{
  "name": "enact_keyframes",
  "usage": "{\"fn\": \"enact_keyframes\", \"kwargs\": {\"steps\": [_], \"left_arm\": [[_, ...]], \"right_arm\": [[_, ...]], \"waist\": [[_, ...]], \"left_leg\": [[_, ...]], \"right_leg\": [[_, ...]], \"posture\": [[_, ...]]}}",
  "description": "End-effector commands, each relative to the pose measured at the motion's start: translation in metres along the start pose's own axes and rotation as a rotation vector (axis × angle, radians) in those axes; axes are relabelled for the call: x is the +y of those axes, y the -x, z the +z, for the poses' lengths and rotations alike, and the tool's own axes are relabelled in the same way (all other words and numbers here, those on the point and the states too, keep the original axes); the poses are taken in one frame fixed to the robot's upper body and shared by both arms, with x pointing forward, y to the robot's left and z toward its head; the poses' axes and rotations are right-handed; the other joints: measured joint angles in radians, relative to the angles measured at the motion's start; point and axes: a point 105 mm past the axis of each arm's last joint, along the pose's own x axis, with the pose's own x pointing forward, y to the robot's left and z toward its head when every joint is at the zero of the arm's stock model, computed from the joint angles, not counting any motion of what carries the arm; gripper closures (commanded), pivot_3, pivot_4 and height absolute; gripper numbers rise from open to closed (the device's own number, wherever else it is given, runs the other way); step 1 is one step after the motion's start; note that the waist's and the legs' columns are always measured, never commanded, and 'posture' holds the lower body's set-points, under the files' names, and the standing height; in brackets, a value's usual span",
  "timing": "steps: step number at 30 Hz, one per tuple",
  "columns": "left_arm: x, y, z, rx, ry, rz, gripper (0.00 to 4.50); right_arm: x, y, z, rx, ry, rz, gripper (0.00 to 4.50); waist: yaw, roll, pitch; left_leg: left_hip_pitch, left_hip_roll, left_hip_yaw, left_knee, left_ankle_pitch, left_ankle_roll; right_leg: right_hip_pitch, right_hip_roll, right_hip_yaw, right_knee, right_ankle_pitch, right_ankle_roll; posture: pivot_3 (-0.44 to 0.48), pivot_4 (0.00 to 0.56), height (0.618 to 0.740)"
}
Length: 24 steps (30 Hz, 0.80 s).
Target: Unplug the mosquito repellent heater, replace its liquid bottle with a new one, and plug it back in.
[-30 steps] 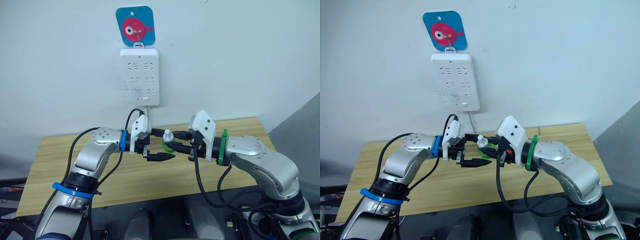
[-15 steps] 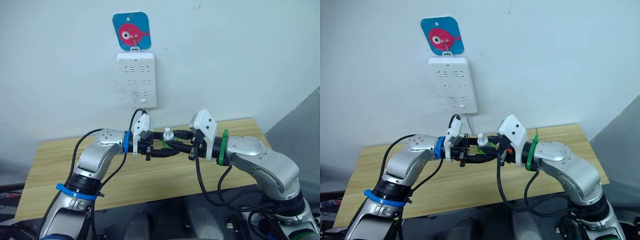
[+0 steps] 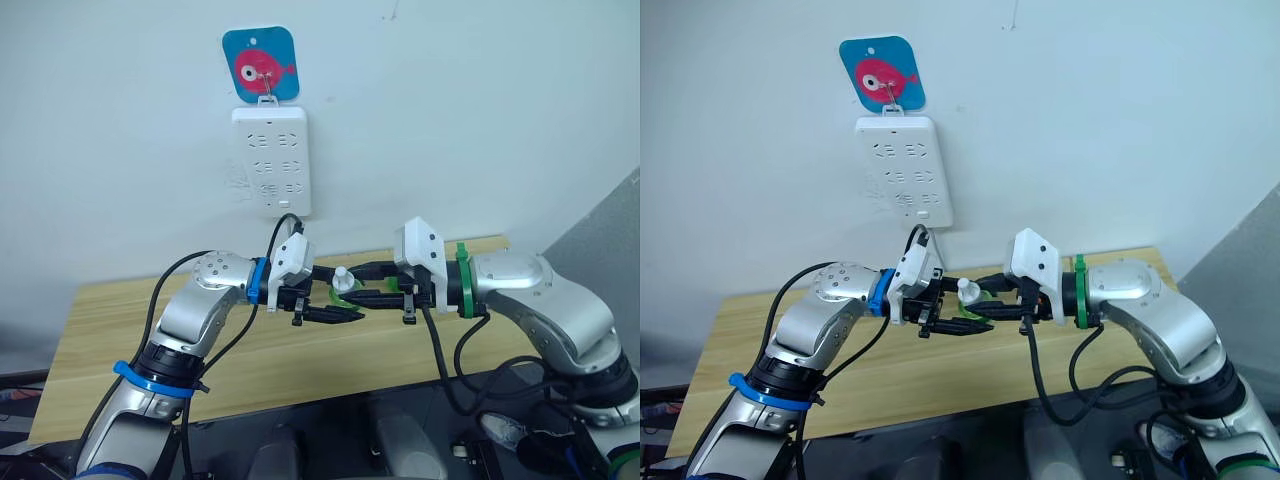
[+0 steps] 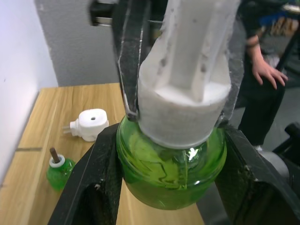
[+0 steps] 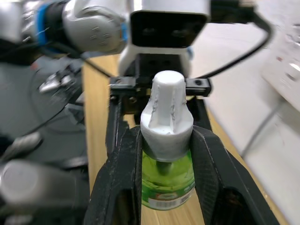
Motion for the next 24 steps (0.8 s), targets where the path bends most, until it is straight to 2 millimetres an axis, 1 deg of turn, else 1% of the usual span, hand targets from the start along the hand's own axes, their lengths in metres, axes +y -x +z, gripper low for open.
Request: {"fn": "enact_keyframes", "kwargs": {"steps": [1, 4, 5, 7, 8, 11, 14, 18, 21, 24], "left_arm": [[0.007, 0.008, 0.008, 0.002, -0.044, 0.043, 2.23], [0.008, 0.009, 0.007, 0.004, -0.036, 0.064, 2.23], [0.010, 0.010, 0.005, 0.007, -0.029, 0.080, 2.23], [0.012, 0.012, 0.002, 0.010, -0.006, 0.119, 2.23], [0.015, 0.014, -0.002, 0.018, 0.011, 0.159, 2.23], [0.023, 0.017, -0.012, 0.034, 0.051, 0.277, 2.23], [0.028, 0.017, -0.022, 0.061, 0.057, 0.381, 2.23], [0.032, 0.010, -0.025, 0.070, 0.050, 0.450, 2.23], [0.034, 0.004, -0.023, 0.056, 0.052, 0.487, 2.23], [0.032, -0.001, -0.018, 0.035, 0.050, 0.490, 2.23]], "right_arm": [[0.004, 0.004, 0.008, -0.018, 0.035, 0.069, 2.66], [-0.010, 0.012, 0.007, -0.004, 0.080, -0.042, 1.70], [-0.013, 0.016, 0.007, 0.004, 0.094, -0.075, 1.31], [-0.014, 0.026, 0.004, 0.020, 0.098, -0.112, 0.58], [-0.014, 0.034, 0.003, 0.031, 0.094, -0.154, 0.54], [-0.012, 0.048, 0.003, 0.035, 0.097, -0.270, 0.54], [0.000, 0.045, 0.007, 0.000, 0.108, -0.377, 0.54], [0.000, 0.025, 0.006, -0.050, 0.050, -0.554, 0.54], [-0.004, 0.008, -0.006, -0.033, 0.018, -0.625, 0.54], [-0.012, -0.007, -0.012, -0.046, -0.022, -0.687, 0.54]], "waist": [[0.001, 0.000, 0.000], [0.002, 0.000, 0.000], [0.002, 0.000, 0.000], [0.002, 0.000, 0.000], [0.004, 0.000, -0.001], [0.005, 0.000, -0.002], [0.004, 0.000, -0.002], [-0.001, 0.001, -0.005], [0.001, 0.001, -0.014], [0.000, 0.000, -0.017]], "left_leg": [[-0.001, 0.000, -0.001, 0.000, 0.000, 0.000], [-0.001, 0.000, -0.001, 0.000, 0.000, 0.000], [-0.001, 0.000, -0.001, 0.000, 0.000, 0.000], [-0.001, 0.000, -0.001, 0.000, 0.000, 0.000], [-0.001, 0.000, -0.001, 0.000, 0.000, 0.000], [-0.001, 0.000, -0.001, 0.000, 0.000, 0.000], [-0.001, 0.000, -0.001, 0.000, 0.000, 0.000], [0.000, 0.001, 0.000, 0.000, 0.001, -0.001], [0.000, 0.000, 0.000, 0.000, 0.001, -0.002], [0.000, 0.000, 0.000, 0.000, 0.001, -0.002]], "right_leg": [[0.000, 0.000, 0.000, 0.000, 0.000, 0.000], [-0.001, 0.000, 0.000, 0.000, 0.000, 0.000], [-0.001, 0.000, 0.000, 0.000, 0.000, 0.000], [-0.001, -0.001, 0.001, 0.000, 0.000, 0.000], [-0.001, -0.001, 0.001, 0.000, 0.000, 0.000], [-0.001, -0.001, 0.001, 0.000, 0.000, 0.000], [-0.001, -0.001, 0.001, 0.000, 0.000, 0.000], [-0.001, 0.000, 0.002, 0.002, 0.001, -0.001], [0.000, 0.000, 0.002, 0.002, 0.001, 0.000], [-0.001, 0.000, 0.002, 0.001, 0.001, 0.000]], "posture": [[-0.187, 0.139, 0.740], [-0.197, 0.141, 0.740], [-0.199, 0.141, 0.740], [-0.204, 0.141, 0.740], [-0.206, 0.141, 0.740], [-0.210, 0.144, 0.740], [-0.212, 0.147, 0.740], [-0.218, 0.148, 0.740], [-0.230, 0.149, 0.740], [-0.230, 0.149, 0.740]]}}
